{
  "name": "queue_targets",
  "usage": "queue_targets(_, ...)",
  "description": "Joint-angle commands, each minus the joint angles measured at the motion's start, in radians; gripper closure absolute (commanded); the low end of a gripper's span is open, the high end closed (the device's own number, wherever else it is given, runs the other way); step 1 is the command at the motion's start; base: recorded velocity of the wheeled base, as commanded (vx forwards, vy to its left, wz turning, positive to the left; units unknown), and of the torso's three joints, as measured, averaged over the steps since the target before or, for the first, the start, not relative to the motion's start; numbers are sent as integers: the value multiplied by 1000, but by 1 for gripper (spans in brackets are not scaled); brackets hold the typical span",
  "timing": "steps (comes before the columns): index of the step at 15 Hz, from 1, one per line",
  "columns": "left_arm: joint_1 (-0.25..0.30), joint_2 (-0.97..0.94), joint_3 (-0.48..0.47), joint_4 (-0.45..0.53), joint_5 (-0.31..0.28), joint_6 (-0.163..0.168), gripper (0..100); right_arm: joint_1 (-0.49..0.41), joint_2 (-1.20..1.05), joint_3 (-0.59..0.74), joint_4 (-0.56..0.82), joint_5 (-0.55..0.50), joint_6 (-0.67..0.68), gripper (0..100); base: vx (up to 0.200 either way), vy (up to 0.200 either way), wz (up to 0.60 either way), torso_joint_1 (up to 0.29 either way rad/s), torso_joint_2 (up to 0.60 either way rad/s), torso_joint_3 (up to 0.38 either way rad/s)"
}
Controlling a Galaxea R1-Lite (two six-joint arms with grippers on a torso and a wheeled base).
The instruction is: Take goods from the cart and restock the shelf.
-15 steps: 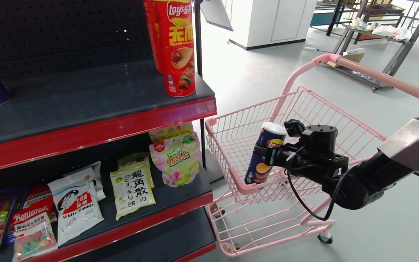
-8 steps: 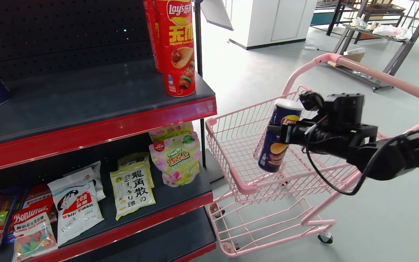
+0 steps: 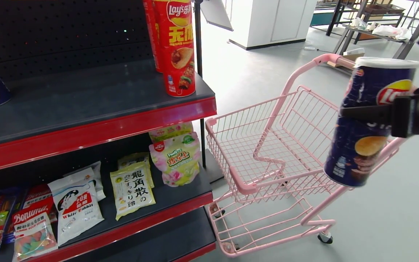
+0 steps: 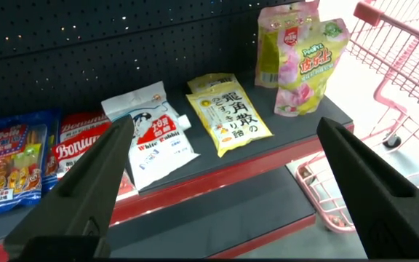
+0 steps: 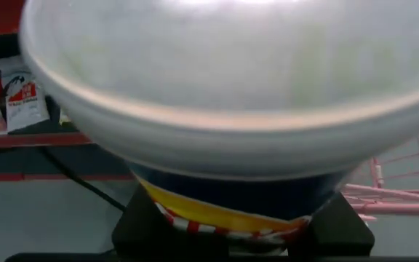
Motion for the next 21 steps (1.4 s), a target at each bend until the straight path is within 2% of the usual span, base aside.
queue_targets(1,0,1,0,0,0,0,0,23,-194,56,39,-35,-21,100,0,0,0,0,0,0)
queue_targets(7,0,1,0,0,-1,5,0,31,-165,164,-12,43,-21,100,0,0,0,0,0,0)
queue_targets(9,0,1,0,0,-3,11,0,31,-125,167,-56,104,-22,100,0,0,0,0,0,0)
queue_targets(10,0,1,0,0,-3,11,0,31,-91,167,-112,173,-27,100,0,0,0,0,0,0)
queue_targets(15,0,1,0,0,-3,11,0,54,9,158,-147,178,-98,100,0,0,0,11,-35,-25)
queue_targets(21,-1,1,0,0,-3,11,0,57,4,156,-147,186,-98,100,0,0,0,137,-462,-322)
